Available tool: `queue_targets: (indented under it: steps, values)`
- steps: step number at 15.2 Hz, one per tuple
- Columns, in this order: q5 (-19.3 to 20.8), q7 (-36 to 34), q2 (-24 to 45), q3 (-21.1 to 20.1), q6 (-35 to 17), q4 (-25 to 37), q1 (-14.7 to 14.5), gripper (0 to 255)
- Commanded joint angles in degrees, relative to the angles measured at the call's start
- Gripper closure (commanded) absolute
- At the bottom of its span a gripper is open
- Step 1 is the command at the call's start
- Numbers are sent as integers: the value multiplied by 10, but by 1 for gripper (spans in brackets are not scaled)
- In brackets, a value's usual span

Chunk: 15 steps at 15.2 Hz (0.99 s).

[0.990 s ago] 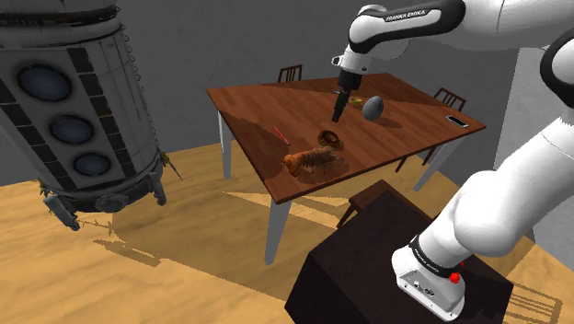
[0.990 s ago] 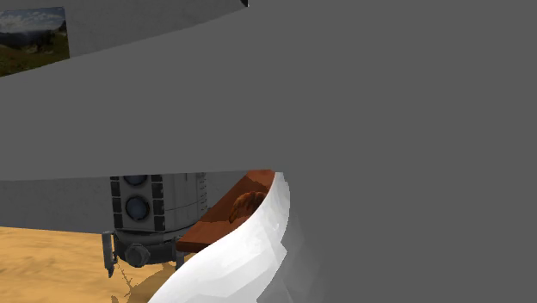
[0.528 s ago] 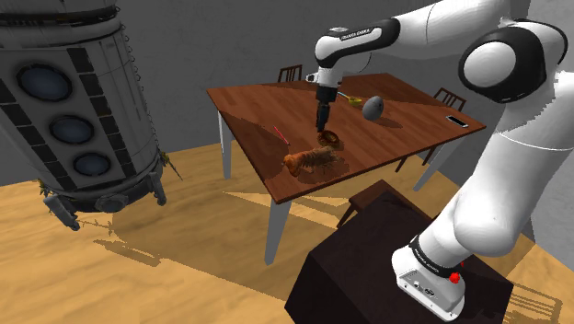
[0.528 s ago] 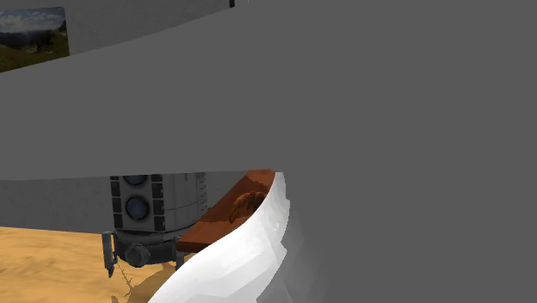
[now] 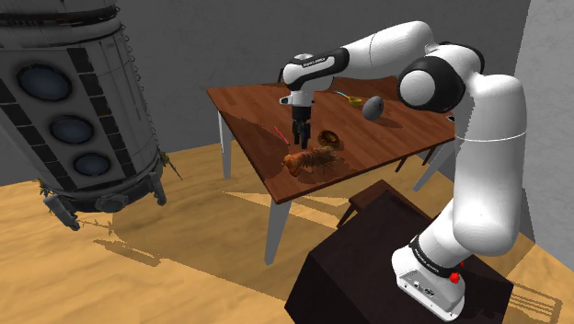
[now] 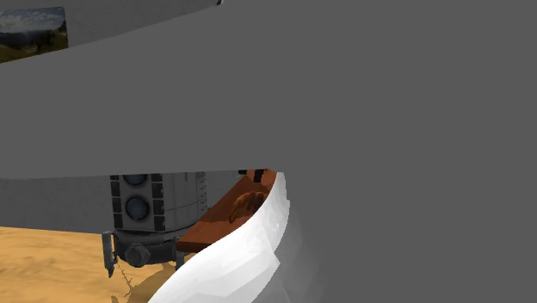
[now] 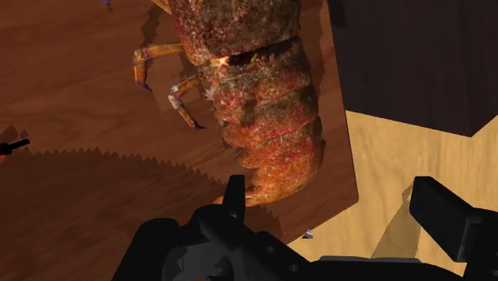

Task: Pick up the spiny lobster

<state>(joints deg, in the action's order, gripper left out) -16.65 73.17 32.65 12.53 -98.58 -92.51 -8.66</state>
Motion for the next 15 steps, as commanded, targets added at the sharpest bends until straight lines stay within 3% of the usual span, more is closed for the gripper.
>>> queue_targets:
  steps: [1,10,11,15]
  values:
    - [2,20,28,-9,8,26,1,0]
    - [-5,29,61,-13,-31,19,3,0]
    - [-5,29,61,-13,-31,18,3,255]
    - [-5,29,61,-13,-31,18,3,255]
